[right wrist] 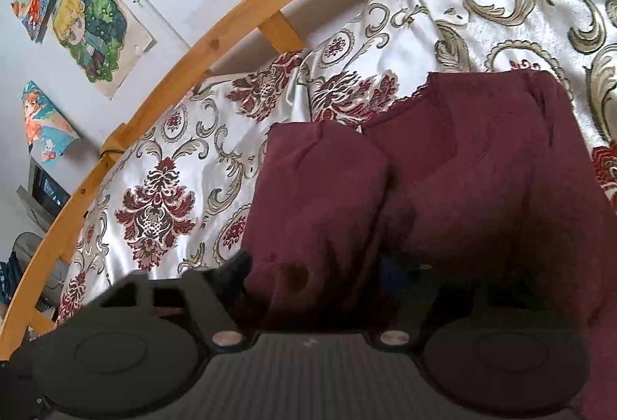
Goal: Fold small clothes
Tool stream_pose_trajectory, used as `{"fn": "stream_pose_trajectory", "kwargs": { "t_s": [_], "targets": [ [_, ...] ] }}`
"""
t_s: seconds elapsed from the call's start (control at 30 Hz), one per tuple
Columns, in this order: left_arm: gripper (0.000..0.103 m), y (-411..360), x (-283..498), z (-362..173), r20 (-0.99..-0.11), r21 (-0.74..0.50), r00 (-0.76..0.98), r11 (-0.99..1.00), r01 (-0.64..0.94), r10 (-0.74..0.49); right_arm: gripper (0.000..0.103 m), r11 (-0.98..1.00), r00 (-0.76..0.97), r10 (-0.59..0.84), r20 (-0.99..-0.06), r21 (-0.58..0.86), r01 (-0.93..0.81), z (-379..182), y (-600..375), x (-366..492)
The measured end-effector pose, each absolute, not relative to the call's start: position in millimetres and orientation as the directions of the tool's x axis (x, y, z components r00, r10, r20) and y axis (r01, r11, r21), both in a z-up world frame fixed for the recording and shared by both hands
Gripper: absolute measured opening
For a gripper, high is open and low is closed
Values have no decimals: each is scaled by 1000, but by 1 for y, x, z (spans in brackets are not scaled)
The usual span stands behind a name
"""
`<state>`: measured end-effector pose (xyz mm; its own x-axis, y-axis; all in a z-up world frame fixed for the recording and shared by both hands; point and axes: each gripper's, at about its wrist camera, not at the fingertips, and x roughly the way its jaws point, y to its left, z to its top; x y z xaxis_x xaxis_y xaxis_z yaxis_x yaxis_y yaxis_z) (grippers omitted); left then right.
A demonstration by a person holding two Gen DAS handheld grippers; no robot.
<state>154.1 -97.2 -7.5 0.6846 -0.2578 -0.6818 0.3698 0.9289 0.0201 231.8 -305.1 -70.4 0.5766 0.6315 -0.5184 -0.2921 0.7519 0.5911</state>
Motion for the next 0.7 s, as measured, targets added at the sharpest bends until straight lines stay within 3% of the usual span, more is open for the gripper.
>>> {"fn": "stream_pose_trajectory", "kwargs": {
  "t_s": [0.2, 0.33, 0.7],
  "targets": [
    [78, -99, 147, -2, -635, 36, 720, 920, 390, -280, 32, 760, 614, 613, -497, 583, -287, -66, -311, 229],
    [58, -103, 142, 4, -618, 22, 724, 914, 404, -305, 26, 770, 662, 588, -464, 572, -283, -53, -316, 225],
    [58, -132, 126, -2, -595, 3, 670, 832, 555, -444, 23, 820, 743, 510, -432, 506, -268, -32, -338, 207]
  ]
}}
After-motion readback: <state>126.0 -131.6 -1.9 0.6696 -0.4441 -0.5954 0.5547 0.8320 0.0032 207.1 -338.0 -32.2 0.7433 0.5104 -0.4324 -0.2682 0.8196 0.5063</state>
